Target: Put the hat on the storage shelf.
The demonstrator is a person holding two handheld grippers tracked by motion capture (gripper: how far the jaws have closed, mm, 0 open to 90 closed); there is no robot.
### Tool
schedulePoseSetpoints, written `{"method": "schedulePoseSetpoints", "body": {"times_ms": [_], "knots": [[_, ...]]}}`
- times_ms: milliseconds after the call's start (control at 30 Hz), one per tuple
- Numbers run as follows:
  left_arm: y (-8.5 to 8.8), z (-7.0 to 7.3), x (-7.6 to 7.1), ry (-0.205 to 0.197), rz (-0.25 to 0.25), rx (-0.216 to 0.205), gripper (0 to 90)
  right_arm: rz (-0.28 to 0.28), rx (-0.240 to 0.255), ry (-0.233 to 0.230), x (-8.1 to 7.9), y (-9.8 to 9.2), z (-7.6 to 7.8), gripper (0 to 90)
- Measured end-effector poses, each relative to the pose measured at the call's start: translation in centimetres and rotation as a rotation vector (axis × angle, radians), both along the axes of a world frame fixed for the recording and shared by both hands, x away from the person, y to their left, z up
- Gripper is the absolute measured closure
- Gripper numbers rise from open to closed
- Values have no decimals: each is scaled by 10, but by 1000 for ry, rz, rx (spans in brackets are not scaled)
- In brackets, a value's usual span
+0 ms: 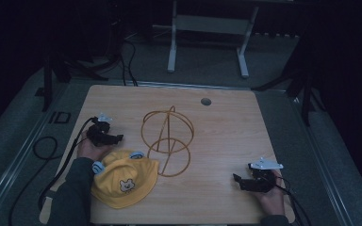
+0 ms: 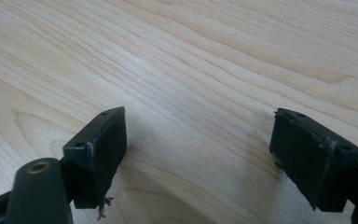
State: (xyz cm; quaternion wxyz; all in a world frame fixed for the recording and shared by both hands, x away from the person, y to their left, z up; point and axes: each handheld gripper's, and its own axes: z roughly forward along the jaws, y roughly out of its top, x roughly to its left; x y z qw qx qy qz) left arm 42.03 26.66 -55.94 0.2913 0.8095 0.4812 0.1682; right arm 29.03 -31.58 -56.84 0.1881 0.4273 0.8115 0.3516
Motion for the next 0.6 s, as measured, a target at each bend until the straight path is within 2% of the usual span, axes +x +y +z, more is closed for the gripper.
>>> {"method": "schedulePoseSetpoints", "body": {"times_ms": [100, 167, 200, 300, 400, 467, 600], "knots": [[1, 3, 0, 21, 21, 13, 282, -1, 1, 0, 0, 0, 0, 186], [2, 4, 0, 28, 26, 16, 337, 0, 1, 0, 0, 0, 0, 186], [4, 7, 1, 46, 37, 27, 413, 0, 1, 0, 0, 0, 0, 186], [4, 10, 0, 62, 55, 32, 511, 4, 1, 1, 0, -1, 0, 186], [4, 12, -2, 59, 44, 44, 554, 8, 0, 1, 0, -1, 0, 186], [7, 18, -7, 43, 30, 42, 561, 9, 0, 1, 0, -1, 0, 186], [13, 28, -12, 31, 19, 11, 596, 9, 0, 2, 0, -1, 0, 186]]}}
